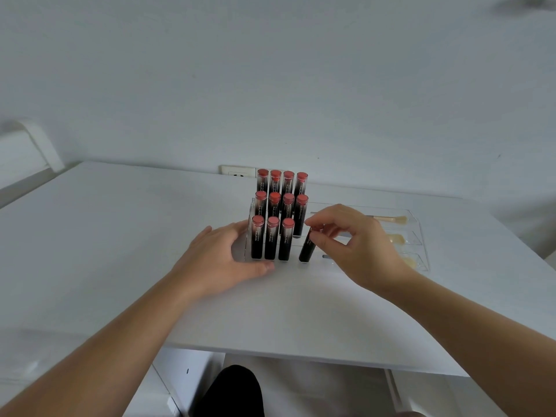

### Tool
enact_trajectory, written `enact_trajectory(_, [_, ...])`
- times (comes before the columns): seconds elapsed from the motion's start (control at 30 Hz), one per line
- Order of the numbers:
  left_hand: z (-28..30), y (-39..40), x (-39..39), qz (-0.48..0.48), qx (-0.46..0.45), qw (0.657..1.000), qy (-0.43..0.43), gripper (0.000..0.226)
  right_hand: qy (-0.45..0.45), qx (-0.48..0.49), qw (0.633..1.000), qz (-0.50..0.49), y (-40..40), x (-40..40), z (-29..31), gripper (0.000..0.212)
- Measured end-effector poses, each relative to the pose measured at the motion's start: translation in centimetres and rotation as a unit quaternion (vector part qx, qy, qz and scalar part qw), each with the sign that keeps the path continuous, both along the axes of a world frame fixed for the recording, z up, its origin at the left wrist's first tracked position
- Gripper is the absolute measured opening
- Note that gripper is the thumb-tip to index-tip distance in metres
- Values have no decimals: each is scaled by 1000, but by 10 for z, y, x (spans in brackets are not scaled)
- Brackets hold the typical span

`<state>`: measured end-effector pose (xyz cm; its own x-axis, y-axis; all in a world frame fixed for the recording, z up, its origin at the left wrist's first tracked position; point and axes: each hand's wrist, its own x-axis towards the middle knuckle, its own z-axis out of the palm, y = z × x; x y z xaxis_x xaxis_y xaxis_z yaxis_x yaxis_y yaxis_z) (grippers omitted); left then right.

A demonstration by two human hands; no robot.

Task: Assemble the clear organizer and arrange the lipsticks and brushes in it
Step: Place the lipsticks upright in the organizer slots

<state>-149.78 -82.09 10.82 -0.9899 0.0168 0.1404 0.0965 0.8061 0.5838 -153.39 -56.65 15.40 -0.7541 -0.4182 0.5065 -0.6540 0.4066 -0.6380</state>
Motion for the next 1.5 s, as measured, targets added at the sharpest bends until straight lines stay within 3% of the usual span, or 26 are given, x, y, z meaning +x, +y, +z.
enact_trajectory(0.3, [3,2,2,14,-2,1000,-6,99,85,40,995,23,-4,-1,-3,33])
enact_trajectory(0.53, [3,2,1,8,2,1000,2,94,108,31,993,22,-8,-3,-3,27])
enact_trajectory(1.5, [-2,-1,-3,-6,-5,1000,11,89,21,28,999,-5,-10,-4,-13,57])
